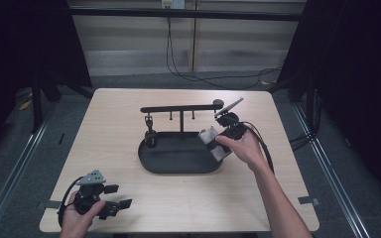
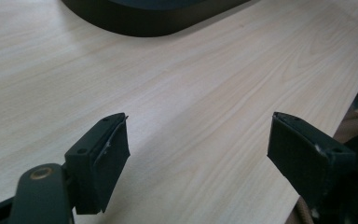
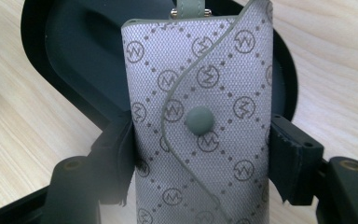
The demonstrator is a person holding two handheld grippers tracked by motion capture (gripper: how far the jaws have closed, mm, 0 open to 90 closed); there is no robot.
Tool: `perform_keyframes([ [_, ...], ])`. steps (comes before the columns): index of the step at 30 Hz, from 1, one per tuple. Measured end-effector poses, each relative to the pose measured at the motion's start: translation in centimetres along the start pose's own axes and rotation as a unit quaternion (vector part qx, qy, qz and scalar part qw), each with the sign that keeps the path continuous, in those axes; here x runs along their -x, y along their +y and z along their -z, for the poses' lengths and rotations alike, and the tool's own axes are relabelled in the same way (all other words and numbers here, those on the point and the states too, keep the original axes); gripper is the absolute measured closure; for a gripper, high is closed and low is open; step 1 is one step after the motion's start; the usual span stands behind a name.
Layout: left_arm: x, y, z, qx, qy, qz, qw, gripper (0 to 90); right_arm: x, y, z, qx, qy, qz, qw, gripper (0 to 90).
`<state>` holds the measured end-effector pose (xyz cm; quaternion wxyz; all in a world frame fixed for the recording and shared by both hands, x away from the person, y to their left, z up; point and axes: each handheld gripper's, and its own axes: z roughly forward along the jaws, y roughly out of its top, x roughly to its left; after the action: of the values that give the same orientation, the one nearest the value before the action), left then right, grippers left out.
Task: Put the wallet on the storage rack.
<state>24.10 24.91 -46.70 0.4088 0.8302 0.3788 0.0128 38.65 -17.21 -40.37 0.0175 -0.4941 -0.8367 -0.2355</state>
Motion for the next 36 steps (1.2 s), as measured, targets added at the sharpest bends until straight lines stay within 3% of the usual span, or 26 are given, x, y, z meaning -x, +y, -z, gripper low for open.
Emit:
perform_keyframes([
  [9,-0.1,0.0,0.0,-0.001,-0.007,0.003,1.0000,20.2,0.4,-0.3,-0.9,0.013,-0.006,-0.010,0.9998,32.9],
  [12,-0.1,0.0,0.0,-0.001,-0.007,0.003,1.0000,20.2,0.8,-0.6,-0.9,0.019,-0.010,-0.024,0.9995,32.9],
  [17,0.0,0.0,-0.1,-0.003,-0.004,0.001,1.0000,20.2,1.8,-1.4,-2.0,0.025,-0.002,-0.050,0.9984,32.9],
  [20,0.0,0.0,0.0,0.000,-0.005,0.003,1.0000,20.2,2.3,-1.6,-2.6,0.041,0.015,-0.070,0.9966,32.9],
  [27,0.0,0.0,0.0,0.000,-0.006,0.002,1.0000,20.2,2.0,-1.2,-3.8,0.058,0.024,-0.092,0.9938,32.8],
  [36,-0.1,0.0,0.1,0.000,-0.006,0.002,1.0000,20.2,2.1,-1.3,-6.0,0.044,0.021,-0.103,0.9934,32.6],
])
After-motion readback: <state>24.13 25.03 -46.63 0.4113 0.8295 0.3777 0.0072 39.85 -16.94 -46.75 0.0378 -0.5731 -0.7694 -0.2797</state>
